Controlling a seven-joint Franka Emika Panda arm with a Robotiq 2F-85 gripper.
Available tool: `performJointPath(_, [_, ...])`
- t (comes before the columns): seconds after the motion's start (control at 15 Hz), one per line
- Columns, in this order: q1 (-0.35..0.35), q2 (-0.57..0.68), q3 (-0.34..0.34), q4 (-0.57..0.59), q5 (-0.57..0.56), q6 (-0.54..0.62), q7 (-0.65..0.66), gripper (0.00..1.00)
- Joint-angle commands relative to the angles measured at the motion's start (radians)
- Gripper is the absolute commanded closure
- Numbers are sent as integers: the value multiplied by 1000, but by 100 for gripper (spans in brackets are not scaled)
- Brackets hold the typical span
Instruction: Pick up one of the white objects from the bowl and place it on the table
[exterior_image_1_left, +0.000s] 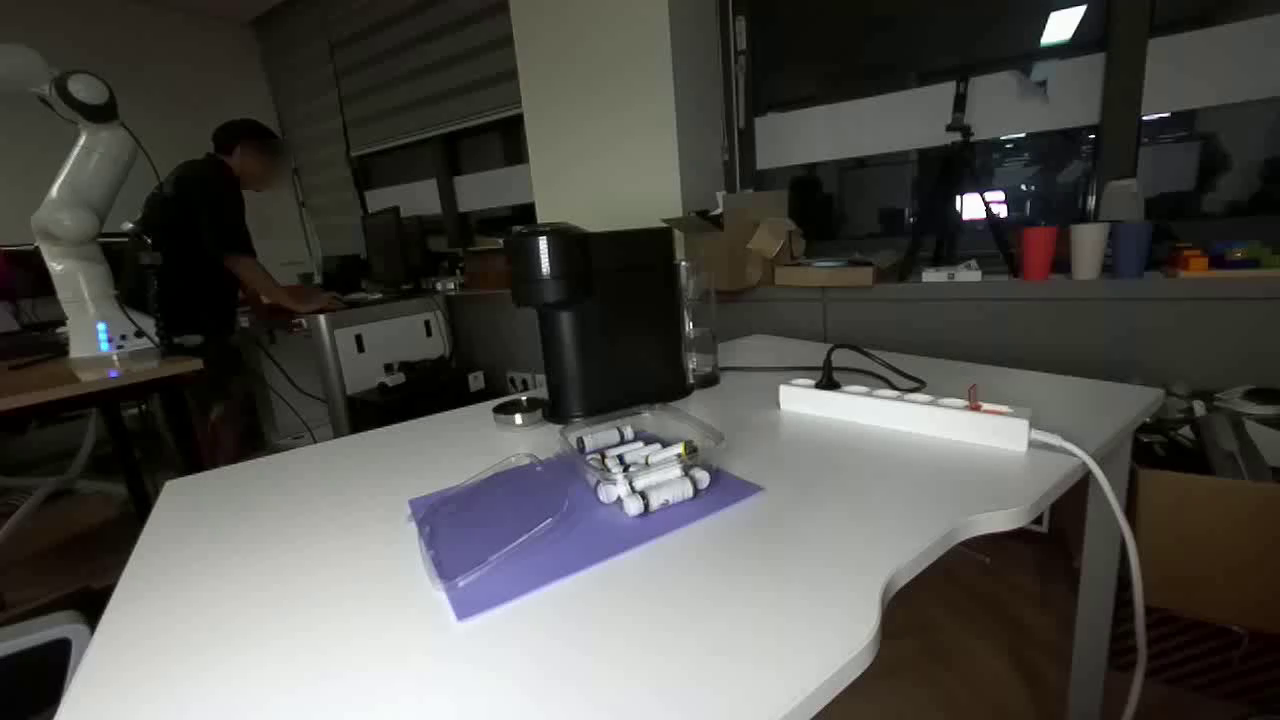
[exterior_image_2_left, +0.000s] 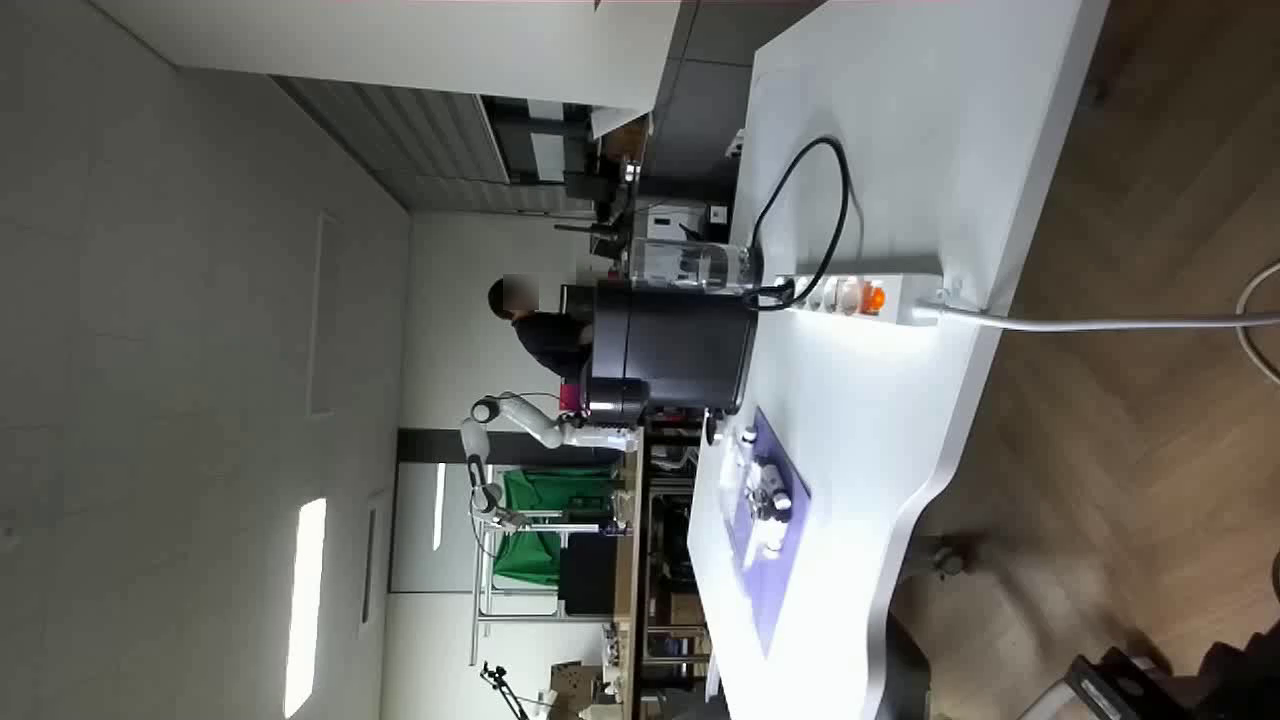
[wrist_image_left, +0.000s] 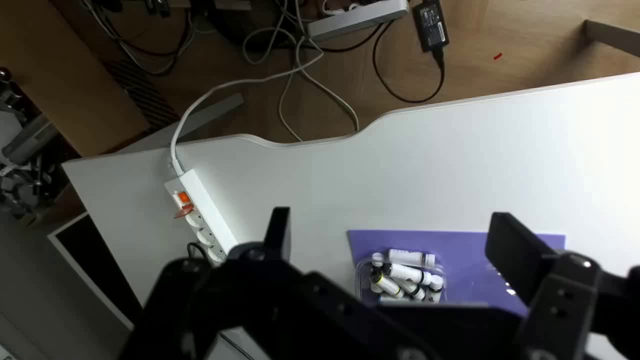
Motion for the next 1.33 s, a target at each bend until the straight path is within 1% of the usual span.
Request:
performJointPath(0.0, [22, 9, -18, 1, -16, -1, 15, 0])
performJointPath(0.47, [22, 9, -18, 1, -16, -1, 15, 0])
performJointPath(0.53, [18, 29, -37, 3, -36, 32, -26, 0])
performJointPath(0.6, [5, 46, -42, 4, -65, 66, -48, 0])
performJointPath(0.67, [-11, 79, -54, 7, -102, 110, -78, 0])
performJointPath(0.8, [-49, 165, -93, 11, -182, 239, -131, 0])
performJointPath(1.0, [-137, 328, -139, 40, -317, 478, -137, 0])
performJointPath(1.13, [-195, 465, -161, 98, -374, 587, -116, 0])
performJointPath(1.2, [-239, 526, -151, 131, -376, 630, -135, 0])
performJointPath(1.27, [-259, 591, -156, 176, -381, 645, -142, 0])
